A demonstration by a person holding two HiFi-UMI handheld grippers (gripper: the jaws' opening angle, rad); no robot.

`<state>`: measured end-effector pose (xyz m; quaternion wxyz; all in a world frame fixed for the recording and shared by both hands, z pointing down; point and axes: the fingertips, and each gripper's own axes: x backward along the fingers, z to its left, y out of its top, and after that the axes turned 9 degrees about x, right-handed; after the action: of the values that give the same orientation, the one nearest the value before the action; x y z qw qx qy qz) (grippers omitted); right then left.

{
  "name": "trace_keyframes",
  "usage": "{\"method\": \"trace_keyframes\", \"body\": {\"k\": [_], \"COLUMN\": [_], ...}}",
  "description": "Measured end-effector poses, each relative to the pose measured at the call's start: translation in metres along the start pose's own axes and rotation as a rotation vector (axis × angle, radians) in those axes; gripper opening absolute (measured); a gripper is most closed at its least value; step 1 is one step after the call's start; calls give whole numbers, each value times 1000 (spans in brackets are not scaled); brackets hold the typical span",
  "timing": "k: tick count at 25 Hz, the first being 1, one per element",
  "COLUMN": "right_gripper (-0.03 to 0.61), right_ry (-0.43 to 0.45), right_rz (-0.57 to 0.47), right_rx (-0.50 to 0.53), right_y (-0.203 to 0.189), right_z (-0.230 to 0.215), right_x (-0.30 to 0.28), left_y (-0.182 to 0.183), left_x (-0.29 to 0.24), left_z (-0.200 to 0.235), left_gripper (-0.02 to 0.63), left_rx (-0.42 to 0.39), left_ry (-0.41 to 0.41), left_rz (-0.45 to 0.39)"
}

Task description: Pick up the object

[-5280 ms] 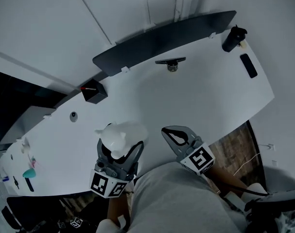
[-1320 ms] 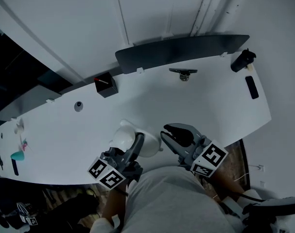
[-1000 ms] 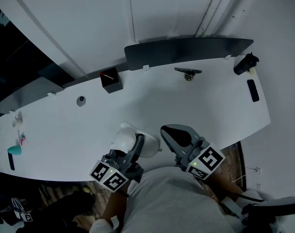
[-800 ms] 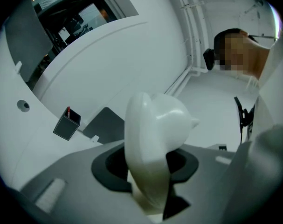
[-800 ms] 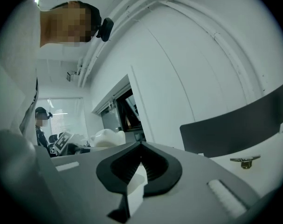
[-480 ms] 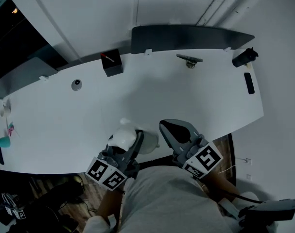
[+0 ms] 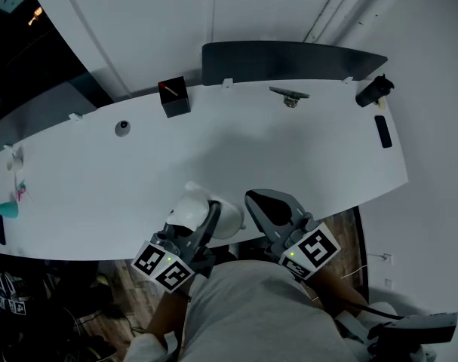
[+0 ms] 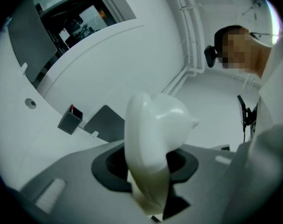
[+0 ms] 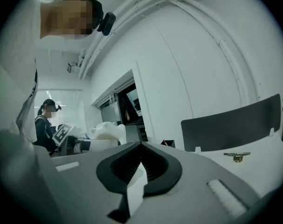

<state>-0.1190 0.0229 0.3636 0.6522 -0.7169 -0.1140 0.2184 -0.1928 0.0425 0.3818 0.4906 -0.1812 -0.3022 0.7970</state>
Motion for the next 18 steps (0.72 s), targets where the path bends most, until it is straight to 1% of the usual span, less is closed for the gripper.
{"method": "trace_keyframes", "body": {"k": [4, 9, 14, 18], "right_gripper": [2, 2, 2, 2], "right_ry": [18, 23, 29, 24], "right_rz": [-14, -30, -35, -53], "right_rx": [6, 1, -31, -41], "right_y": [-8, -21, -32, -40], "right_z": [3, 9, 22, 28], "right_x": [34, 77, 112, 128], "left_y": [-21, -49, -77, -100], "left_x": [4, 14, 30, 35], "left_z": [-23, -44, -74, -88], "left_gripper": [161, 161, 161, 161], "left_rx": [-29, -44, -83, -81], "left_ry": [10, 48, 50, 45], "left_rz": [-25, -47, -11, 20]}}
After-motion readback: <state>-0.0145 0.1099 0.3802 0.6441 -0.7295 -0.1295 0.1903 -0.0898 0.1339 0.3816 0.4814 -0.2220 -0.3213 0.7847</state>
